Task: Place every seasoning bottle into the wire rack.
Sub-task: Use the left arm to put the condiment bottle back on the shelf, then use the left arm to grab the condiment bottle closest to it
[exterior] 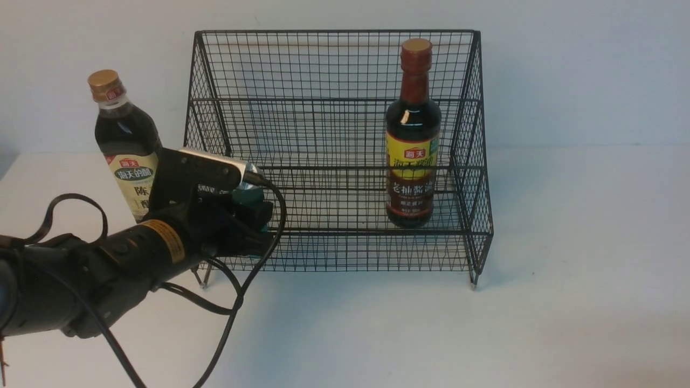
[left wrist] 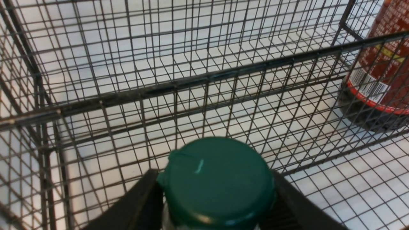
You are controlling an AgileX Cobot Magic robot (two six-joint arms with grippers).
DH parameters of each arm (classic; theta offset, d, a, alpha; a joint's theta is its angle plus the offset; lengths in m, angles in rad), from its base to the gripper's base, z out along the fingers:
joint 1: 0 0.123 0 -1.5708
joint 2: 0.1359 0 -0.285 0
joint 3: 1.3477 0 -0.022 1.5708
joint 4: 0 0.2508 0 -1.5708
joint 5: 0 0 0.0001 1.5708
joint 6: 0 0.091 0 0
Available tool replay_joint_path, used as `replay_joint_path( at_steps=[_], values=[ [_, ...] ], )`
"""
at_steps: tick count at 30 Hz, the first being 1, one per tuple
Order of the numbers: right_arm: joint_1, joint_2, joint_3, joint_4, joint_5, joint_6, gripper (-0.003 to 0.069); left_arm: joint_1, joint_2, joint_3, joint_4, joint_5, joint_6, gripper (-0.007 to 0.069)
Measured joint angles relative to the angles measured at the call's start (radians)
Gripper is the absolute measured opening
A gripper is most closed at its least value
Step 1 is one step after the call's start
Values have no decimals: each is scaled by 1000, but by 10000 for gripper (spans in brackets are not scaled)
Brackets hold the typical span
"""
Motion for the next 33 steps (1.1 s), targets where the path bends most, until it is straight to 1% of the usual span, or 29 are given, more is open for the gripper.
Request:
replay_joint_path(
  at_steps=[1, 5, 8, 10, 15, 18, 19, 21, 22, 26, 28, 29, 30, 31, 32, 33],
  values=[
    [0, 0, 0, 0, 0, 0, -13, 0, 0, 0, 0, -1, 0, 407],
    [0, 0, 0, 0, 0, 0, -13, 0, -1, 0, -6, -3, 0, 517],
    [0, 0, 0, 0, 0, 0, -13, 0, -21, 0, -23, 9, 0, 574],
    [0, 0, 0, 0, 0, 0, -13, 0, -51, 0, -26, 19, -1, 588],
    [0, 0, 0, 0, 0, 0, -13, 0, -157, 0, -26, 61, -12, 577],
    [0, 0, 0, 0, 0, 0, -13, 0, -277, 0, -26, 175, -10, 521],
    [0, 0, 0, 0, 0, 0, -13, 0, -292, 0, -26, 181, -8, 517],
    [0, 0, 0, 0, 0, 0, -13, 0, -388, 0, -26, 245, 5, 451],
    [0, 0, 0, 0, 0, 0, -13, 0, -402, 0, -26, 248, 5, 445],
    [0, 0, 0, 0, 0, 0, -13, 31, -513, 0, -61, 258, 8, 246],
    [0, 0, 0, 0, 0, 0, -13, 89, -547, 0, -107, 258, 18, 109],
    [0, 0, 0, 0, 0, 0, -13, 125, -554, 0, -127, 258, 26, 62],
    [0, 0, 0, 0, 0, 0, -13, 140, -555, 0, -133, 258, 30, 48],
    [0, 0, 0, 0, 0, 0, -13, 213, -552, -2, -151, 260, 38, 13],
    [0, 0, 0, 0, 0, 0, -13, 229, -550, -4, -152, 261, 40, 8],
    [0, 0, 0, 0, 0, 0, -13, 272, -541, -9, -156, 261, 41, 0]
  ],
)
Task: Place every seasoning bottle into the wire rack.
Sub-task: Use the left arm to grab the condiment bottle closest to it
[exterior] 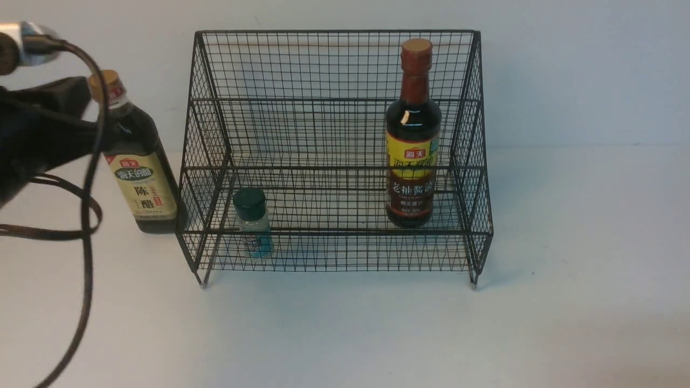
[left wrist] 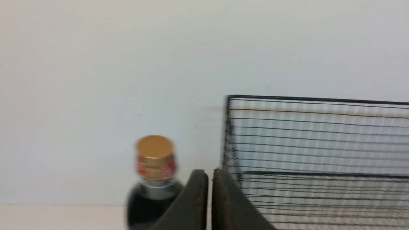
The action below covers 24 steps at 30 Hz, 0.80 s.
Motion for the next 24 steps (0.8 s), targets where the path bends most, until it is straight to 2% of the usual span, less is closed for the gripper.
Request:
replay_joint_path(
  at_steps=[3, 7, 9, 10, 11, 12, 13, 14, 16, 18, 21, 24],
  values=[
    [0, 0, 0, 0, 0, 0, -13, 62, 34, -21, -1, -3, 1, -1],
    [0, 0, 0, 0, 0, 0, -13, 61, 81, -43, 14, -27, 1, 47],
    [0, 0, 0, 0, 0, 0, -13, 51, 133, -70, 35, -52, 1, 114],
    [0, 0, 0, 0, 0, 0, -13, 51, 138, -73, 38, -54, 1, 120],
    [0, 0, 0, 0, 0, 0, -13, 46, 172, -96, 45, -63, 1, 185],
    [0, 0, 0, 0, 0, 0, -13, 44, 176, -99, 45, -63, 1, 193],
    [0, 0, 0, 0, 0, 0, -13, 43, 217, -129, 60, -80, 2, 288],
    [0, 0, 0, 0, 0, 0, -13, 43, 221, -132, 63, -83, 2, 298],
    [0, 0, 0, 0, 0, 0, -13, 43, 271, -168, 107, -133, 2, 434],
    [0, 0, 0, 0, 0, 0, -13, 43, 309, -193, 140, -160, 3, 512],
    [0, 0, 0, 0, 0, 0, -13, 43, 344, -212, 149, -167, 7, 573],
    [0, 0, 0, 0, 0, 0, -13, 43, 379, -229, 145, -167, 22, 588]
  ],
)
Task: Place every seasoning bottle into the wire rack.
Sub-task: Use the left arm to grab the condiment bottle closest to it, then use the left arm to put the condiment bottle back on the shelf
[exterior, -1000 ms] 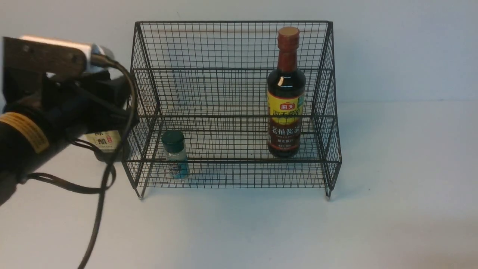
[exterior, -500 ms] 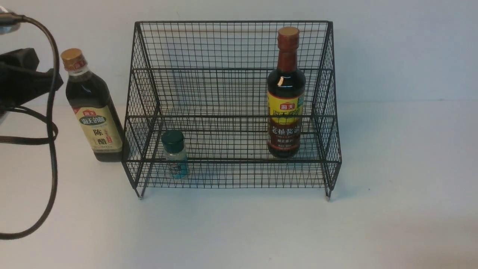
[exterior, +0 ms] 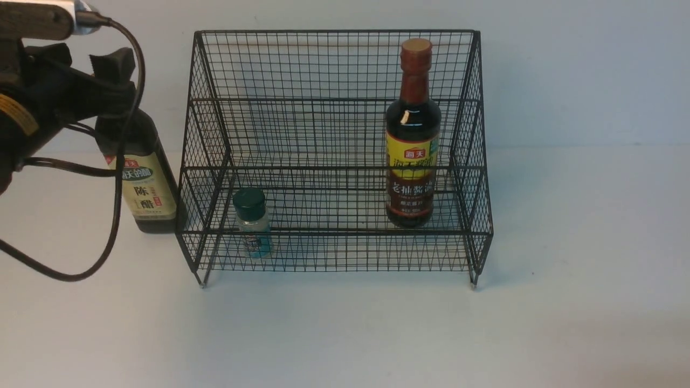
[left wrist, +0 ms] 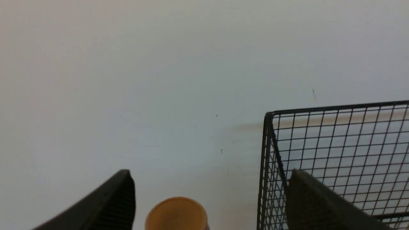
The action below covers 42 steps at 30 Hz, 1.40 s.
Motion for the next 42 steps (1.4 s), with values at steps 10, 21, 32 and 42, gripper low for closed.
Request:
replay_joint_path(
  at_steps=[10, 21, 32, 42],
  values=[
    [0, 0, 0, 0, 0, 0, -13, 5, 106, -51, -80, 1, 56, 594],
    [0, 0, 0, -1, 0, 0, -13, 10, 182, -52, -131, -4, 83, 517],
    [0, 0, 0, -2, 0, 0, -13, 10, 159, -48, -125, -10, 92, 321],
    [0, 0, 0, -2, 0, 0, -13, 10, -36, -139, -140, 114, 107, 321]
  ],
)
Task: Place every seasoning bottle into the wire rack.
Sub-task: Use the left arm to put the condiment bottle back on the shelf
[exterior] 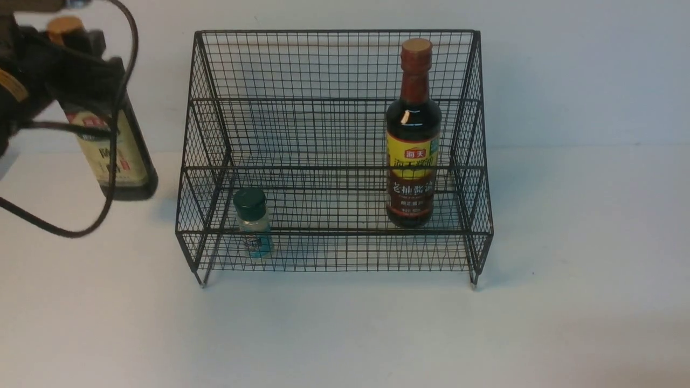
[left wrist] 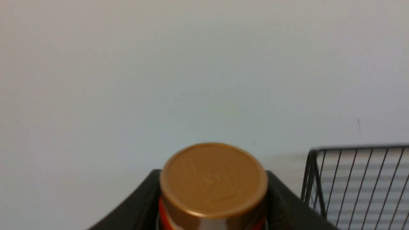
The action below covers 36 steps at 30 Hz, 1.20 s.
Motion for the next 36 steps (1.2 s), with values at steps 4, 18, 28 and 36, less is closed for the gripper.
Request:
replay_joint_path(
  at_steps=[4, 18, 28, 36],
  values=[
    [0, 0, 0, 0, 0, 0, -13, -2, -57, -94, -5, 74, 0, 321],
    [0, 0, 0, -1, 0, 0, -13, -245, 57, -458, -23, 277, -67, 321],
    [0, 0, 0, -2, 0, 0, -13, -271, 275, -634, -23, 284, -51, 321],
    [0, 0, 0, -2, 0, 0, -13, -273, 338, -648, -23, 336, -52, 321]
  ],
)
